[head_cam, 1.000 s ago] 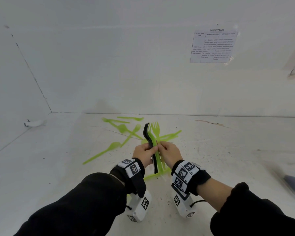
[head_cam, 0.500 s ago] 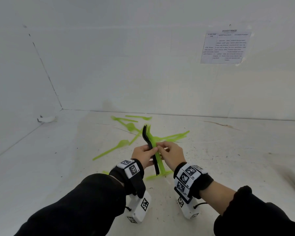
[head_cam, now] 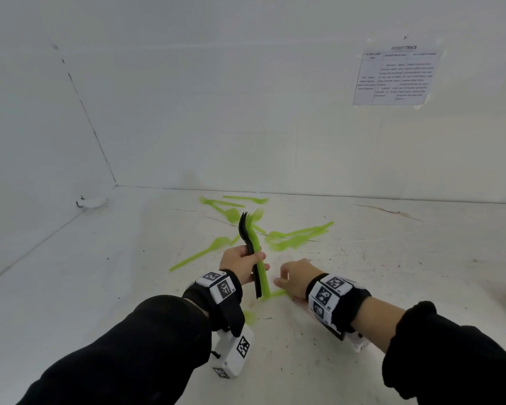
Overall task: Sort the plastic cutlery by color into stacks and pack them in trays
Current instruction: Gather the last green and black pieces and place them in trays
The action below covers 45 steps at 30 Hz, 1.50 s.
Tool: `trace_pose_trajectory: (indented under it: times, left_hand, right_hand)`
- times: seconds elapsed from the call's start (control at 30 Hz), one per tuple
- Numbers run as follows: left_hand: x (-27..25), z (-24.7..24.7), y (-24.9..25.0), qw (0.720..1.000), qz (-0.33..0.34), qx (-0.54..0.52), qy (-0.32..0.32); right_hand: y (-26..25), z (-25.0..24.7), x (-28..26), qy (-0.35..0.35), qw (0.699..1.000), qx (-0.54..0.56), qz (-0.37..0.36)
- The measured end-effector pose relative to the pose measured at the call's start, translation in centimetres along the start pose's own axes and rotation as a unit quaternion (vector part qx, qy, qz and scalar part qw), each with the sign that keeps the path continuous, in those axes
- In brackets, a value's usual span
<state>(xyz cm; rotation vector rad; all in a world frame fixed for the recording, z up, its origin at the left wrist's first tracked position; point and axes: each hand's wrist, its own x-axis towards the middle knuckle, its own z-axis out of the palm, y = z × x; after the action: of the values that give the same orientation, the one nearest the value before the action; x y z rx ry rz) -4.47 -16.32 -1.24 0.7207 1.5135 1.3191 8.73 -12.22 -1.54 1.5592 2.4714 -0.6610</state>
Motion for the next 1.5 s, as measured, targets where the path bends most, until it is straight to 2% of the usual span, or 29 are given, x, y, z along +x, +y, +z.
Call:
trace_pose_trajectory:
  times: [0.1, 0.2, 0.27, 0.33, 0.4, 0.47, 0.57, 0.7, 0.77, 0.87, 1.0, 1.1, 1.2, 1.27, 1.37, 1.43, 1.5]
  left_hand:
    - [0.0, -0.4, 0.2, 1.0, 0.005, -0.001, 0.009]
    - [-0.2, -1.1, 0.4, 1.0, 0.004, -0.003, 0.021]
    - [-0.5, -2.0, 0.5, 0.999, 0.005, -0.003, 0.032]
    - [-0.7, -3.0, 0.5, 0.999, 0.008, -0.003, 0.046]
    - [-1.0, -4.0, 0.6, 0.998, 0.012, -0.007, 0.063]
    - [-1.5, -4.9, 0.7, 0.997, 0.016, -0.015, 0.08]
    - [-2.2, -5.8, 0.7, 0.994, 0.019, -0.021, 0.101]
    - [-3.0, -6.6, 0.6, 0.992, 0.014, -0.02, 0.126]
    - [-3.3, -6.6, 0.5, 0.991, 0.011, -0.02, 0.135]
    - [-3.4, -6.1, 0.5, 0.989, 0.013, -0.02, 0.147]
    - [-3.5, -4.3, 0.5, 0.987, 0.015, -0.034, 0.156]
    - [-3.4, -2.7, 0.2, 0.986, 0.009, -0.041, 0.163]
    - [-3.3, -0.7, -0.1, 0.989, 0.001, -0.037, 0.143]
    - [-3.5, 1.1, -0.3, 0.994, -0.011, -0.019, 0.107]
    - [-4.4, 3.9, -0.4, 0.998, -0.039, -0.016, 0.037]
    - [-5.0, 5.6, -0.5, 0.998, -0.045, -0.035, -0.006]
    - [-5.2, 6.9, -0.8, 0.998, -0.037, -0.055, -0.009]
  right_hand:
    - [-0.6, 0.6, 0.6, 0.02, 0.997, -0.069, -0.014]
    - [-0.7, 0.5, 1.1, 0.023, 0.998, -0.053, 0.016]
    - [-0.4, 0.0, 1.4, 0.035, 0.998, -0.001, 0.048]
    - [-0.1, -0.5, 1.9, 0.048, 0.99, 0.11, 0.077]
    - [-0.6, -0.8, 2.2, 0.063, 0.972, 0.214, 0.074]
    - [-1.7, -0.6, 2.3, 0.058, 0.967, 0.244, 0.051]
    - [-4.1, 0.5, 1.6, 0.028, 0.981, 0.19, -0.002]
    - [-6.9, 2.6, 0.9, -0.093, 0.991, 0.029, -0.088]
    - [-7.1, 2.4, 0.8, -0.092, 0.99, -0.012, -0.11]
    - [-4.9, 0.7, 1.5, -0.052, 0.993, 0.011, -0.109]
    - [0.3, -2.6, 2.5, 0.022, 0.983, 0.126, -0.13]
    - [3.8, -5.2, 2.9, 0.03, 0.983, 0.082, -0.162]
    - [5.6, -7.0, 2.9, 0.003, 0.974, -0.084, -0.21]
    - [5.4, -7.8, 2.0, 0.001, 0.957, -0.143, -0.253]
    - [4.8, -8.9, 0.6, 0.037, 0.945, -0.108, -0.308]
    - [5.0, -9.0, 0.4, 0.058, 0.949, -0.05, -0.306]
    - [5.5, -8.8, 0.4, 0.081, 0.951, -0.004, -0.299]
